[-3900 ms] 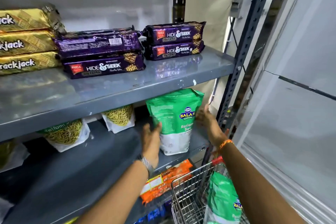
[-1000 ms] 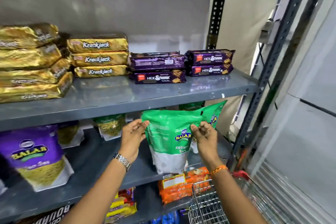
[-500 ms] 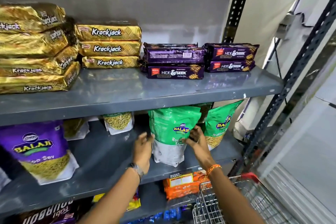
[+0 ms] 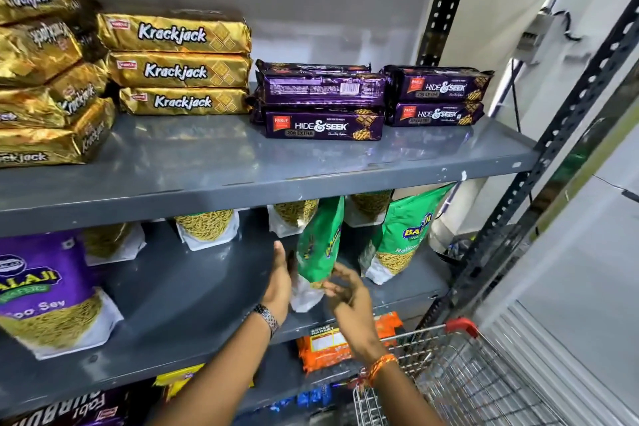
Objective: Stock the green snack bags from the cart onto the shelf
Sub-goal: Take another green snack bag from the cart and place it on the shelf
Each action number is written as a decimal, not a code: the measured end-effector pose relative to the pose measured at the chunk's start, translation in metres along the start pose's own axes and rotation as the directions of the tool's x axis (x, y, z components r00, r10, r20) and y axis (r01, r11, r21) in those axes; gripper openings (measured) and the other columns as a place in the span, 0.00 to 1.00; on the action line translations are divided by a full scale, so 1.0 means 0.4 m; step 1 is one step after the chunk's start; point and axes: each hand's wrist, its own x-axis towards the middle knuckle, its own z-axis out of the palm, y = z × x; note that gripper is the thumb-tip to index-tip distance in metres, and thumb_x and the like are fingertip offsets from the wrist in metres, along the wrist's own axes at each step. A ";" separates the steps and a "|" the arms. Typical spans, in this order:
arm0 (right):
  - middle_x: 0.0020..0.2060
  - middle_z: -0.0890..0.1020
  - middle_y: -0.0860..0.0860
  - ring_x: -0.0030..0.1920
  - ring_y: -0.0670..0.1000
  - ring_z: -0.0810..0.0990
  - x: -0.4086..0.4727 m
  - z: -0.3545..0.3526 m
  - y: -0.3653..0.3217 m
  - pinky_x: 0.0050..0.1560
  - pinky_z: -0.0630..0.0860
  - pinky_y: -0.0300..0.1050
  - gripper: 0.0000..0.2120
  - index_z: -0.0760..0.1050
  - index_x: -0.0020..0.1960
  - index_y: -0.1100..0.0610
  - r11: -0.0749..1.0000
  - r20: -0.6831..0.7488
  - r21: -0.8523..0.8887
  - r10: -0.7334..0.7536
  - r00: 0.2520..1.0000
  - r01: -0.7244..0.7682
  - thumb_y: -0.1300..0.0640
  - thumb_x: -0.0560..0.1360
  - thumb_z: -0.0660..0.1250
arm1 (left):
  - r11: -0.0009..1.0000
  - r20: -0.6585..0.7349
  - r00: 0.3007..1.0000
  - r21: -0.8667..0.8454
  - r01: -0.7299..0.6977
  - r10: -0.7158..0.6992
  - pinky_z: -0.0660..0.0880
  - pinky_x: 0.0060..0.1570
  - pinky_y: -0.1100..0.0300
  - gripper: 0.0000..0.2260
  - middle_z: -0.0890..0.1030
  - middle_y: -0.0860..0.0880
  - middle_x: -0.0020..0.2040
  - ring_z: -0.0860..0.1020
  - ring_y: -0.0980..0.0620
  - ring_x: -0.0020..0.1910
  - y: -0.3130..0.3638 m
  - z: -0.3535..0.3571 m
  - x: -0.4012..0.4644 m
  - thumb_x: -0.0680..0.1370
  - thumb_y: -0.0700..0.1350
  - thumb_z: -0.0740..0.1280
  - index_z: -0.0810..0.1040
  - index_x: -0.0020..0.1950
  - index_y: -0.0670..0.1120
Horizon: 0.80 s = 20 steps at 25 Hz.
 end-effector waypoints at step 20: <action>0.49 0.78 0.61 0.44 0.54 0.79 -0.393 -0.769 0.433 0.41 0.78 0.37 0.30 0.73 0.56 0.74 0.886 -0.411 0.028 0.432 0.803 -0.462 0.60 0.58 0.72 | 0.883 -0.022 0.928 0.302 0.360 -0.371 0.73 0.46 0.58 0.13 0.80 0.43 0.51 0.78 0.46 0.46 -0.681 0.230 -0.265 0.72 0.54 0.67 0.79 0.51 0.47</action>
